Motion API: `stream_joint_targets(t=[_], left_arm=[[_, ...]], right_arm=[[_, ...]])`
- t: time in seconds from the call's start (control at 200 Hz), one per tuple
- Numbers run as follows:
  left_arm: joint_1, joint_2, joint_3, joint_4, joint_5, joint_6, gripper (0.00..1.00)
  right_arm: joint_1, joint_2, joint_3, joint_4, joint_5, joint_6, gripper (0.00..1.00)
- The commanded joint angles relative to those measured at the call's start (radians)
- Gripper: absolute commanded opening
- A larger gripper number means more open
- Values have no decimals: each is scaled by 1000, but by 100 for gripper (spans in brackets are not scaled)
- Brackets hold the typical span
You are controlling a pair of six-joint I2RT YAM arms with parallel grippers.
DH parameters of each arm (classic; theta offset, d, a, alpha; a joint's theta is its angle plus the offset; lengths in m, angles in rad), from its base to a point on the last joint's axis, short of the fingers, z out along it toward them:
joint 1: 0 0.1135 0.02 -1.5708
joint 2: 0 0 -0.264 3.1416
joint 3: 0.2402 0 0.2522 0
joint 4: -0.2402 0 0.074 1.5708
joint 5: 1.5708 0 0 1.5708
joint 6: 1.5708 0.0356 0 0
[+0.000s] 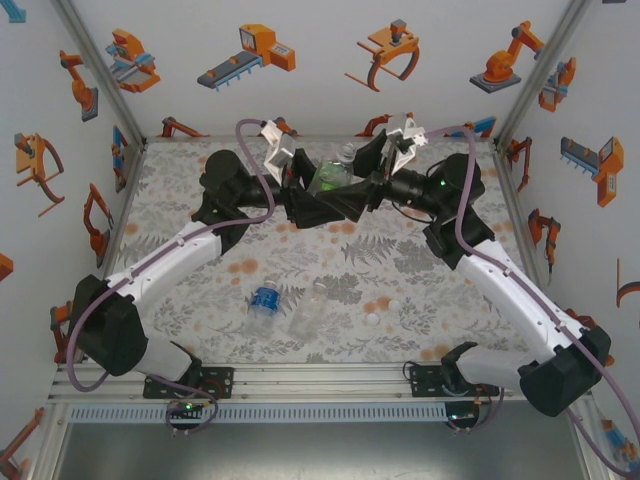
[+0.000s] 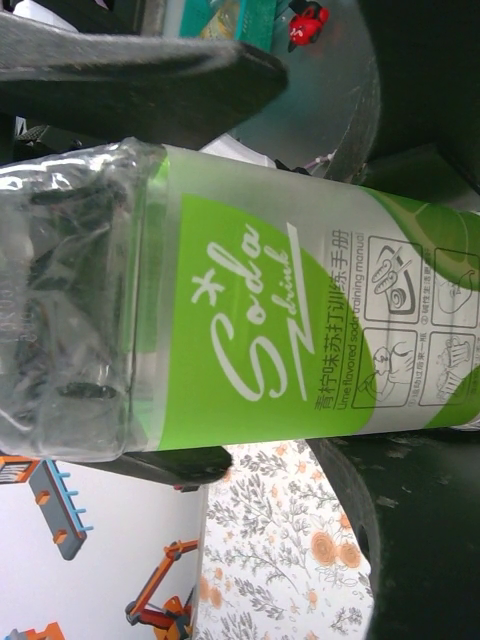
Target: Screw on the bottle caps
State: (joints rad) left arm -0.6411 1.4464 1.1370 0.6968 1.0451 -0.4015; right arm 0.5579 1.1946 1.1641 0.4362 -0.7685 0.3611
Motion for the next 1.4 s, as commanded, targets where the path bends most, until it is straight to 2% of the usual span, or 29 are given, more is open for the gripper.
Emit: stream_joint_targets(t=[0.0, 0.075, 0.17, 0.22, 0.355, 0.421, 0.511, 0.861, 0.976, 1.287, 1.392], left_arm=[[0, -30, 10, 38, 8, 3, 35], [0, -32, 11, 36, 7, 1, 41], [0, -46, 13, -20, 9, 26, 59], [1, -60, 23, -109, 12, 75, 65], [-2, -86, 97, -440, 12, 267, 71], [-1, -84, 134, -548, 12, 325, 71], [0, -80, 162, -601, 12, 349, 71], [-4, -60, 186, -638, 32, 346, 71], [-5, -60, 190, -635, 33, 346, 67], [-5, -55, 191, -603, 44, 332, 67], [-5, -51, 192, -605, 52, 332, 61]], right_arm=[[7, -2, 9, 91, -12, 50, 64], [6, 1, 10, 82, -12, 46, 58], [6, 2, 11, 58, -12, 36, 51], [6, 8, 19, 33, -22, 26, 48], [7, 17, 43, -39, -38, 6, 41], [8, 24, 49, -46, -48, 6, 41], [13, 33, 60, -57, -55, 6, 40], [26, 53, 98, -90, -67, 0, 39], [28, 58, 108, -99, -72, -3, 39], [40, 83, 124, -114, -82, -3, 39], [40, 85, 126, -114, -78, -5, 39]])
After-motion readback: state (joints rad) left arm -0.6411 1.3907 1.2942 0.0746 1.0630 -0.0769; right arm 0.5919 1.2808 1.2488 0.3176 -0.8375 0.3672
